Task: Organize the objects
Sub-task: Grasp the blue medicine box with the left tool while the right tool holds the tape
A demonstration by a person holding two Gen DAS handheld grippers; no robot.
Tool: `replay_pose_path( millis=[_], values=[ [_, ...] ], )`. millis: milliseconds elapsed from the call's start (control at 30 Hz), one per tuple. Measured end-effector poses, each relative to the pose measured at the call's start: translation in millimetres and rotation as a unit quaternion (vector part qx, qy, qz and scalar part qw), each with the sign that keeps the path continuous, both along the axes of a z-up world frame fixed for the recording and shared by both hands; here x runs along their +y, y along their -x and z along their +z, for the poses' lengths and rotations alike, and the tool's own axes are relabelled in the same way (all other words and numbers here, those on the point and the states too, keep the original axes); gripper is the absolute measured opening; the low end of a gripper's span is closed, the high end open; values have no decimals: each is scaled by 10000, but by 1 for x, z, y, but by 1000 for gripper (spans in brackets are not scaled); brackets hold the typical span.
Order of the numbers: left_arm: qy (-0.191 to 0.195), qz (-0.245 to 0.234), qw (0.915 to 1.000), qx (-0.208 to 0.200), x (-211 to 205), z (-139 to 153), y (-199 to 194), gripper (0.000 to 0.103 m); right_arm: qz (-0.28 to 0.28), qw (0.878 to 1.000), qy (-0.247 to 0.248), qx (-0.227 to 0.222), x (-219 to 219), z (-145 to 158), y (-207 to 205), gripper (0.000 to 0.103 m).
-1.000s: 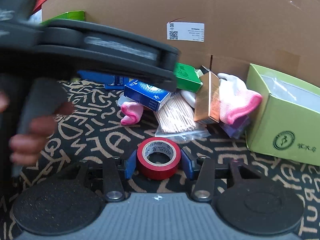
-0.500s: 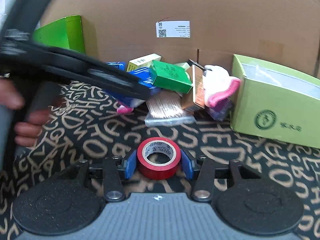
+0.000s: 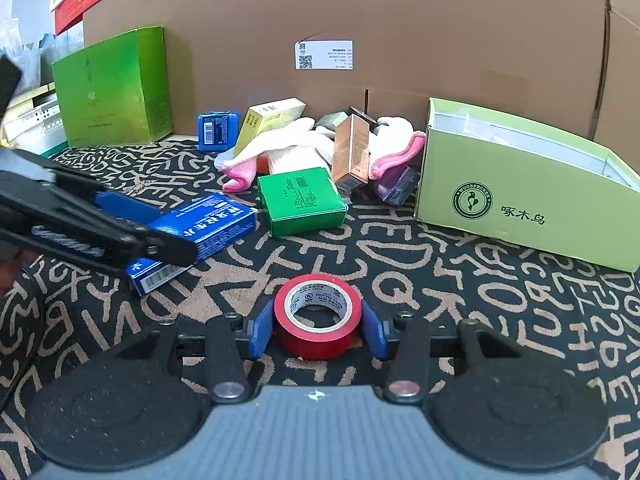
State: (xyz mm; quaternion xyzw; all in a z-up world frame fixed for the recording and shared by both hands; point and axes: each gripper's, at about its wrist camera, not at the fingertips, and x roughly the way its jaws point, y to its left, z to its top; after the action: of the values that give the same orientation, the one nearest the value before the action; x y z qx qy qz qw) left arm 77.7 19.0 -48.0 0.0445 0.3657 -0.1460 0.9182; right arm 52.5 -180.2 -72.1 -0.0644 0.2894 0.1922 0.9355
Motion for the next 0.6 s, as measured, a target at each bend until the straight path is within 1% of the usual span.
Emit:
replay_pose_path(
  millis=[33, 67, 133, 200, 267, 300, 333, 600],
  values=[
    [-57, 4, 10000, -8, -3, -1, -3, 71, -12, 10000, -14, 0, -1, 0, 0, 51],
    [-130, 33, 9999, -6, -5, -3, -5, 72, -19, 10000, -24, 4, -2, -1, 0, 51],
    [-202, 43, 9998, 27, -8, -6, -8, 73, -16, 10000, -46, 0, -4, -1, 0, 51],
    [-185, 45, 9998, 80, -9, -9, -10, 72, -21, 10000, -62, 0, -4, -1, -1, 51],
    [-186, 28, 9997, 126, -10, -11, -11, 65, -14, 10000, -64, -1, -4, -1, -1, 51],
    [-194, 31, 9997, 146, -10, -12, -12, 59, -14, 10000, -75, 4, -4, -1, -1, 51],
    [-198, 38, 9997, 133, -9, -11, -11, 55, -8, 10000, -81, 7, -4, -1, -1, 51],
    [-66, 4, 9999, 128, -12, -2, -9, 55, 50, 9999, -120, -62, -10, 5, 5, 51]
  ],
)
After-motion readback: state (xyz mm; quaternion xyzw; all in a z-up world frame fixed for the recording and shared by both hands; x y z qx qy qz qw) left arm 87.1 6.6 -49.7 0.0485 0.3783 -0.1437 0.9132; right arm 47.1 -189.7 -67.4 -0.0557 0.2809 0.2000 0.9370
